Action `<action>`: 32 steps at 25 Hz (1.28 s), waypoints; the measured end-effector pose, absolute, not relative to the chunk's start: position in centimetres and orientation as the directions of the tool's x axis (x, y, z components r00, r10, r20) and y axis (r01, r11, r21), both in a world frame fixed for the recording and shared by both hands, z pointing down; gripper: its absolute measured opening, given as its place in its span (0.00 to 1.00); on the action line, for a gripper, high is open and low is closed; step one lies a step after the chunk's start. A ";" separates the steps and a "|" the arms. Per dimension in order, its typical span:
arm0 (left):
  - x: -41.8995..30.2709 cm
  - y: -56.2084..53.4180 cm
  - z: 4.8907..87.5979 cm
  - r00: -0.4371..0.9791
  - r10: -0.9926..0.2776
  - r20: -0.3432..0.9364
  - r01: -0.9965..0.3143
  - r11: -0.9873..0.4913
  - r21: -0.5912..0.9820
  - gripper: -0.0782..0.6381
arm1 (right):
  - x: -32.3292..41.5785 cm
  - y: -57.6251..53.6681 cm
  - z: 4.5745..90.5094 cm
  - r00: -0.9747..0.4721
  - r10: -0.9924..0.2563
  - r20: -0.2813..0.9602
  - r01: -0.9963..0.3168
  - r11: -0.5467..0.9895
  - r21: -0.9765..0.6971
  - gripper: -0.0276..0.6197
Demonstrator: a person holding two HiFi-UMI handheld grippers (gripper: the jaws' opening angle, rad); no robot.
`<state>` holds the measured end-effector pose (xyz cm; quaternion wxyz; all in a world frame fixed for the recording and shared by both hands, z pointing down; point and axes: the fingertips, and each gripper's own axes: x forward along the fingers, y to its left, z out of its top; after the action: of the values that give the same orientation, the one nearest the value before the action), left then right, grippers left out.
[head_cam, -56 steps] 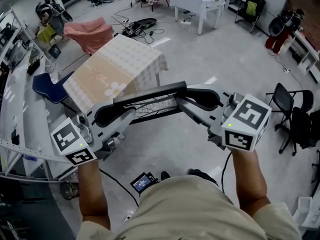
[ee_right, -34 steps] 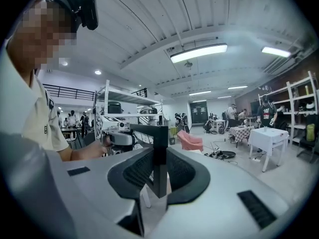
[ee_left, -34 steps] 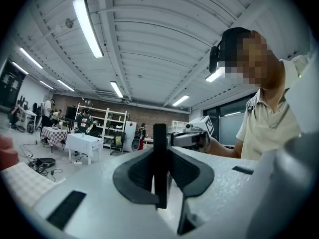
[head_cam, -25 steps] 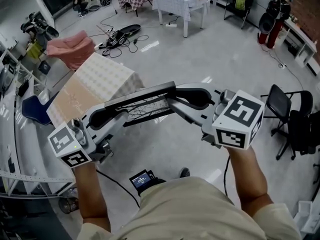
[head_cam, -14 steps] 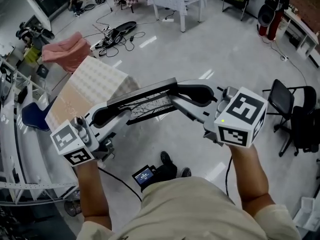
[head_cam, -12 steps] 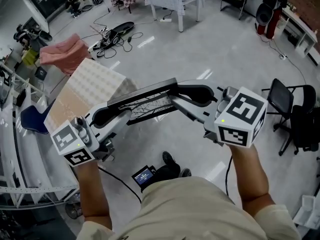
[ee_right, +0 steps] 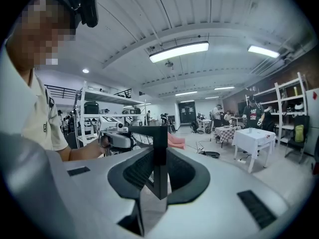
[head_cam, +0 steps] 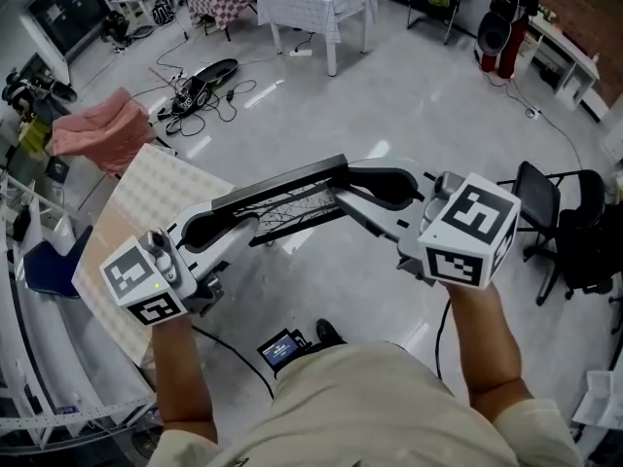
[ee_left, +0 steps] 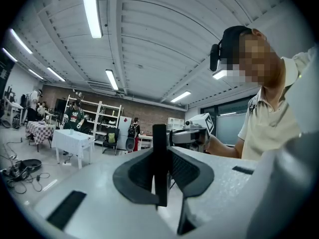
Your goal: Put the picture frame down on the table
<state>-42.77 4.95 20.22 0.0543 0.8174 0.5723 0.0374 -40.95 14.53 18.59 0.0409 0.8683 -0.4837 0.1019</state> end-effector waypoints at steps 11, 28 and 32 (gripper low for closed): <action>-35.9 2.5 20.4 0.348 0.937 -0.027 0.930 -0.342 0.135 0.21 | -34.0 12.0 18.7 0.508 -0.828 0.239 -0.849 -0.528 -0.022 0.15; -20.6 10.3 20.9 0.469 0.883 0.021 0.869 -0.465 0.171 0.21 | -17.4 19.5 19.1 0.387 -0.894 0.227 -0.911 -0.409 -0.055 0.15; -20.2 11.2 20.4 0.495 0.869 0.024 0.855 -0.492 0.168 0.21 | -16.6 20.1 18.4 0.357 -0.905 0.231 -0.925 -0.377 -0.048 0.15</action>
<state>-20.22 11.16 20.38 0.0666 0.8620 0.4998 0.0528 -16.64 20.15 18.38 0.0451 0.8224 -0.5564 0.1100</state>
